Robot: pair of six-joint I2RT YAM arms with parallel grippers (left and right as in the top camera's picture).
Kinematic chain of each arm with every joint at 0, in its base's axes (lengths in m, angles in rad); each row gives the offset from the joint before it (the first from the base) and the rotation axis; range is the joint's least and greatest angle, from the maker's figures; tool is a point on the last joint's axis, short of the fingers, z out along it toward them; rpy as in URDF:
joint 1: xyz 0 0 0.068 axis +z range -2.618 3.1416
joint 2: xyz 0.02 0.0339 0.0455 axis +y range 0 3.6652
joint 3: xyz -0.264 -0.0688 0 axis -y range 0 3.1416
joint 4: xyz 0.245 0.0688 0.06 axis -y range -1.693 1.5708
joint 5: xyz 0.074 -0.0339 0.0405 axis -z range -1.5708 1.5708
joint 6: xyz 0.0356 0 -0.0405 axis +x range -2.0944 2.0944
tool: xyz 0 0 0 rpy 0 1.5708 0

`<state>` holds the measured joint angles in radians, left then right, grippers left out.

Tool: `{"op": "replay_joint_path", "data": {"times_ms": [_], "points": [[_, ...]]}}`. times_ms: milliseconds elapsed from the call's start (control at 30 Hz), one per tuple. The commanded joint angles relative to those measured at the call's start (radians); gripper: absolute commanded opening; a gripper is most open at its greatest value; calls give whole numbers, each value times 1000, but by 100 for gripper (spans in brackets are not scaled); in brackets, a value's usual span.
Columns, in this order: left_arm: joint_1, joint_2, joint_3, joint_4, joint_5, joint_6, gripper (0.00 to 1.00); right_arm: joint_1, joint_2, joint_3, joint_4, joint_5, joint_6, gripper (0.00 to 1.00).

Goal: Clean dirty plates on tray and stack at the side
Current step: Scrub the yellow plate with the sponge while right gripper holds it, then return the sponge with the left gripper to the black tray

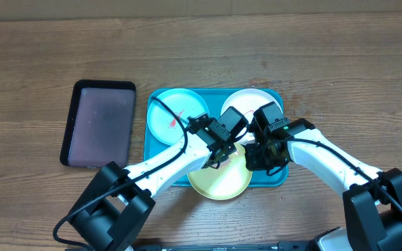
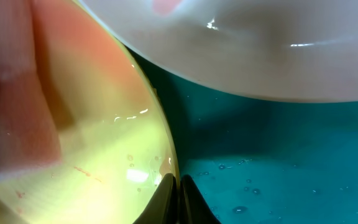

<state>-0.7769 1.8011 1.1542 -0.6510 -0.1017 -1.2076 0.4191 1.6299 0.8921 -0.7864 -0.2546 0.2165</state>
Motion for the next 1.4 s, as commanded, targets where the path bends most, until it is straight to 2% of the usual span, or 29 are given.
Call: {"op": "replay_joint_path", "data": {"times_ms": [0,267,400,533,633,700,733,767,1033,1367], "points": [[7,15,36,8,-58,289,4,1,3,11,-5,30,0,4],[-14,16,51,-56,55,278,4,0,3,11,-5,30,0,4],[-18,15,54,-50,107,365,4,0,3,11,-5,30,0,4],[-8,-11,82,-114,71,395,4,0,3,11,-8,31,0,4],[1,-66,97,-199,-37,402,4,1,3,11,-10,30,0,4],[18,-110,98,-225,-85,447,4,0,3,10,-9,30,0,11],[29,-130,98,-232,-89,468,4,1,3,11,-9,30,0,23],[44,-152,98,-233,-89,499,4,0,3,11,-8,30,0,27],[231,-245,98,-245,-81,609,4,1,3,10,-7,-7,-1,28],[525,-248,98,-253,23,737,4,1,3,4,-13,-125,-39,15]]}}
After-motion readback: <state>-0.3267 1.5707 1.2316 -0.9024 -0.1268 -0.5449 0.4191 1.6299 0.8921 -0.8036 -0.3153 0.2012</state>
